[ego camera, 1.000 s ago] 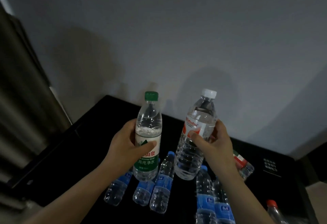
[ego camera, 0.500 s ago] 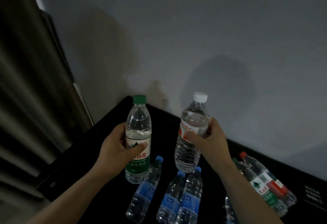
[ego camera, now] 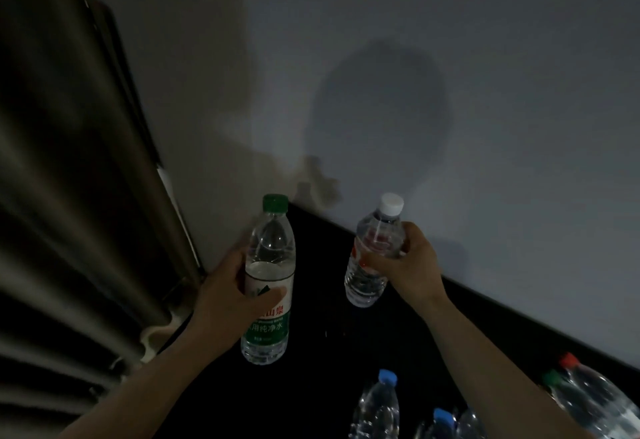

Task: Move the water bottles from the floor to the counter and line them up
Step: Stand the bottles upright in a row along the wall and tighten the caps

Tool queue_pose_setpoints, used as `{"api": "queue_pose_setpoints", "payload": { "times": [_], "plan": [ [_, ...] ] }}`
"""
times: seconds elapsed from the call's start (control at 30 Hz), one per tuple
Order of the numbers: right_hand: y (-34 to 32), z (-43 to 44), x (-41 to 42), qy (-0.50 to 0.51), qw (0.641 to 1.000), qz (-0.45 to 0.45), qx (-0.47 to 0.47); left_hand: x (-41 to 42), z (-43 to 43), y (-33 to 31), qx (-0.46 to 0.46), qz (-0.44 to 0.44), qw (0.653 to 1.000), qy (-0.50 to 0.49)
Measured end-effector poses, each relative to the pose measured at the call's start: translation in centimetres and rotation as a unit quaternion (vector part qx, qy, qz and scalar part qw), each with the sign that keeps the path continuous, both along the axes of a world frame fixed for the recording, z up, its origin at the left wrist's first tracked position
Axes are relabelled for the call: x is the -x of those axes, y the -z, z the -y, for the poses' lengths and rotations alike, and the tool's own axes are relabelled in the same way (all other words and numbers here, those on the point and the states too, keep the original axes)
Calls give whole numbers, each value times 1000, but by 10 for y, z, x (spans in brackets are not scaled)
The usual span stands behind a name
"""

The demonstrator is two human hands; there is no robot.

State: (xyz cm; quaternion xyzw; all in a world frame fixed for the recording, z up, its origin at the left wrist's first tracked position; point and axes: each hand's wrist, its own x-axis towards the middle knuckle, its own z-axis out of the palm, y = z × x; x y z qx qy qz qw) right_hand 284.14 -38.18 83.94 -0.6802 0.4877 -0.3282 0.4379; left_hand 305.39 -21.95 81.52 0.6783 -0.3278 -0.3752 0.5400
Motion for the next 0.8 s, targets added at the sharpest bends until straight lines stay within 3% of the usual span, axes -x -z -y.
{"api": "queue_pose_setpoints", "payload": {
  "times": [0.2, 0.8],
  "plan": [
    [30, 41, -58, -21, 997, -70, 6, -45, 11, 35, -5, -52, 999, 4],
    [97, 121, -171, -46, 998, -35, 19, -90, 37, 99, -7, -77, 997, -25]
  ]
}}
